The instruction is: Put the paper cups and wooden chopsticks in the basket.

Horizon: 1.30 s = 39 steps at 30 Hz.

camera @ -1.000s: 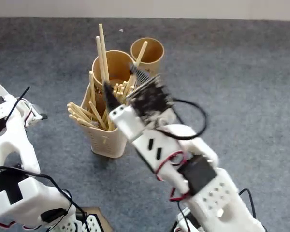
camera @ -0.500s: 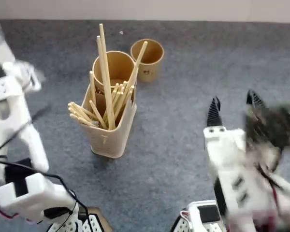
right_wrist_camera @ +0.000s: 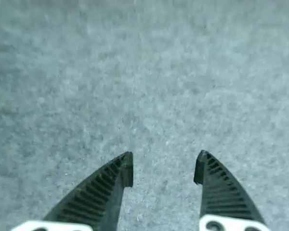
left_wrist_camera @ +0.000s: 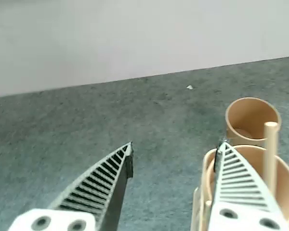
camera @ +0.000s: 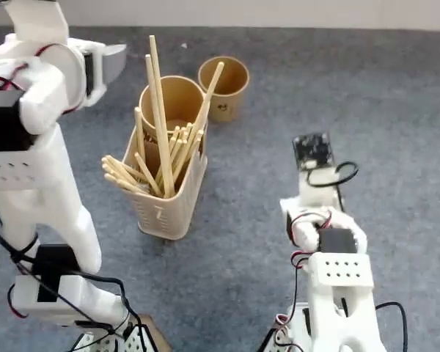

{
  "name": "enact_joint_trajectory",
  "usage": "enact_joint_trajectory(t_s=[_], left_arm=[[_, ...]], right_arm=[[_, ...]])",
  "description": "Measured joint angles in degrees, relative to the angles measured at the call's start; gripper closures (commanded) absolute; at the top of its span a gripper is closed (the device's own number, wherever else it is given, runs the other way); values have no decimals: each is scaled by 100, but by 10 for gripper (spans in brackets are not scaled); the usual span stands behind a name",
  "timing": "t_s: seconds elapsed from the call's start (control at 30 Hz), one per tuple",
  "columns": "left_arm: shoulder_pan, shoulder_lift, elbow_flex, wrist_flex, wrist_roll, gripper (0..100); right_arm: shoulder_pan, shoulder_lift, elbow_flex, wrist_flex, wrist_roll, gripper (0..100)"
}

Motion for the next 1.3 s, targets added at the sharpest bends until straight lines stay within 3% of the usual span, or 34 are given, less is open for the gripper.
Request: enact_joint_trajectory(t_s=[0.27, 0.37, 0.6, 0.7, 0.83, 1.07, 1.3], left_arm=[[1310, -26, -9, 185, 0, 712], [1433, -246, -9, 185, 0, 712], [527, -624, -9, 185, -35, 712], [-123, -325, -9, 185, -35, 712], [-290, 431, -9, 185, -35, 712], [624, 1134, -44, 185, -35, 712], [1477, 229, 273, 185, -35, 712]], right_arm=[[-167, 0, 870, -747, 0, 786], [-246, 0, 897, -765, 0, 786], [-273, 0, 905, -765, 0, 786], [-273, 0, 905, -765, 0, 786], [-281, 0, 905, -765, 0, 786], [-281, 0, 905, -765, 0, 786], [-281, 0, 905, -765, 0, 786]])
